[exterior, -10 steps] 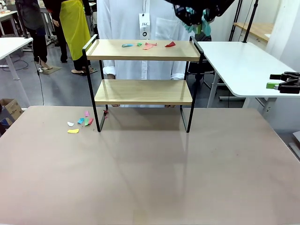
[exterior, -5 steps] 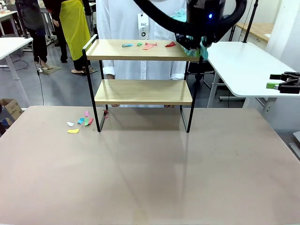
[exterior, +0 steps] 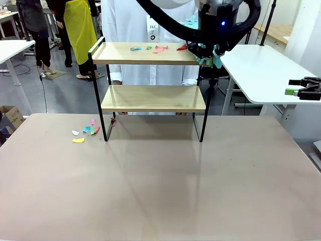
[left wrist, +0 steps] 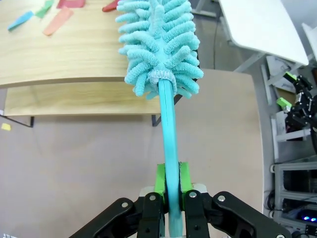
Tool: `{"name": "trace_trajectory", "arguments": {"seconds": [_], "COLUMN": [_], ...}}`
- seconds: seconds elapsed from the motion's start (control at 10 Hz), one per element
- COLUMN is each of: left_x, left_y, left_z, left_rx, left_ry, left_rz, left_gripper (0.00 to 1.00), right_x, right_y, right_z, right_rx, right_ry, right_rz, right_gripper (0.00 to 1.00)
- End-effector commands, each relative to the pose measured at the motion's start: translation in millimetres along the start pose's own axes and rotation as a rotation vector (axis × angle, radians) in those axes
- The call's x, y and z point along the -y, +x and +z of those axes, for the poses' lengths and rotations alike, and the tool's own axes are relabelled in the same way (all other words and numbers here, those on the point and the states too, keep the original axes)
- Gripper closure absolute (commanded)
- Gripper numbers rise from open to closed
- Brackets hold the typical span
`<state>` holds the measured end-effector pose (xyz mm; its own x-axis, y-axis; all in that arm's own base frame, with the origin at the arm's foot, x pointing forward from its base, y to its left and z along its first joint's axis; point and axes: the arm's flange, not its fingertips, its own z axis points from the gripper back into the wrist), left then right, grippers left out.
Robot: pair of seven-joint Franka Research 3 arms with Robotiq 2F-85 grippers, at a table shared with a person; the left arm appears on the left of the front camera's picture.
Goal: Clean the shelf.
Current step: Clean the specific section of the Shelf indicated by the human with the Duster.
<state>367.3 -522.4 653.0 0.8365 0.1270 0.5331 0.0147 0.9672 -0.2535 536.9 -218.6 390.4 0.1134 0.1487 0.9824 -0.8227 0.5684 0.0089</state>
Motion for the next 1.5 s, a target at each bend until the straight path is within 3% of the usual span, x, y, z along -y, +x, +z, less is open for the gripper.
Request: {"name": "trace_trajectory", "arguments": {"seconds": [0.0, 0.8, 1.4], "left_x": [-7.9, -86.2, -168.8], "left_y": [5.6, 34.8, 52.2], "left_z": [3.4, 20.2, 26.3], "left_rx": [-0.040, -0.126, -0.203], "left_ry": [0.017, 0.180, 0.339], "left_rz": [-0.004, -0.015, -0.058], "left_gripper": [0.87, 0.87, 0.87], "right_x": [-0.8, -0.8, -0.8], "right_y": [4.2, 4.2, 4.2], "right_z": [-1.1, -1.1, -1.1], "right_rx": [-0.018, -0.018, -0.018], "right_ry": [-0.001, -0.001, -0.001], "right_rz": [-0.008, -0.008, -0.008], "right_gripper": [0.00, 0.00, 0.00]}}
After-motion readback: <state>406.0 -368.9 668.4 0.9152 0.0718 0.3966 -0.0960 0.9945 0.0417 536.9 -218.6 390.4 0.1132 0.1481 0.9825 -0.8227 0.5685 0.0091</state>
